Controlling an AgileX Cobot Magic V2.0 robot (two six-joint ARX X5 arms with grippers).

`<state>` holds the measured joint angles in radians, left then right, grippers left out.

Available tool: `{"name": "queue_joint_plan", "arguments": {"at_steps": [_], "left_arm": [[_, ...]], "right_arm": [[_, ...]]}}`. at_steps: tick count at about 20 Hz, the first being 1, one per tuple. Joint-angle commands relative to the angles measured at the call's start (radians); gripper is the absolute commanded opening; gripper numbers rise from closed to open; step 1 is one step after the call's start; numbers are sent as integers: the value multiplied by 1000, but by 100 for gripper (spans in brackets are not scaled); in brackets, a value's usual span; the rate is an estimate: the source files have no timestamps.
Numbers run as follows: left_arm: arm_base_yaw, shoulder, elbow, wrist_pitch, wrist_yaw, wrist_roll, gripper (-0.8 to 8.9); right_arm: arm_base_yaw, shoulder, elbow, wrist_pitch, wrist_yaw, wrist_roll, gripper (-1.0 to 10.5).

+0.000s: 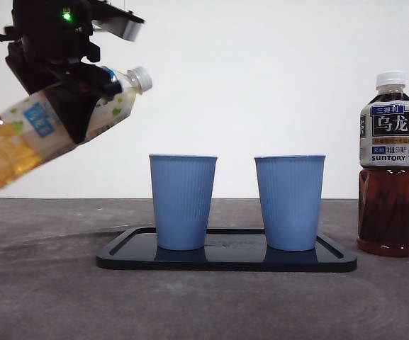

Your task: Pour the drink into the cup

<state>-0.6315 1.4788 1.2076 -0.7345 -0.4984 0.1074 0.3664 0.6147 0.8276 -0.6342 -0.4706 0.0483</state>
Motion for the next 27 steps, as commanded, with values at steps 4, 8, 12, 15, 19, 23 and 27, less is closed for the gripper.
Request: {"name": "queue_joint_plan", "arguments": {"at_steps": [4,8,12,15,19,23,27], "left_arm": [[118,-79,-29,192,205,-157,88],[177,-150,-194,438,293,-182,88],[200,-163,-380,726,346,-257,88],[200,-149,-475,901,346,-271,88],[200,-134,-564,1106,346,-285,87],[200,-102,-632,1255,346,-285,87],[198,-50,-637,1286,346,-286,87]], "right_arm": [[5,4,16,12,0,20,437],[5,4,16,13,0,23,437],[5,5,16,13,1,22,437],[5,5,16,13,22,23,437],[5,5,16,12,57,23,437],[5,5,16,12,60,30,437],[5,5,16,13,61,30,437]]}}
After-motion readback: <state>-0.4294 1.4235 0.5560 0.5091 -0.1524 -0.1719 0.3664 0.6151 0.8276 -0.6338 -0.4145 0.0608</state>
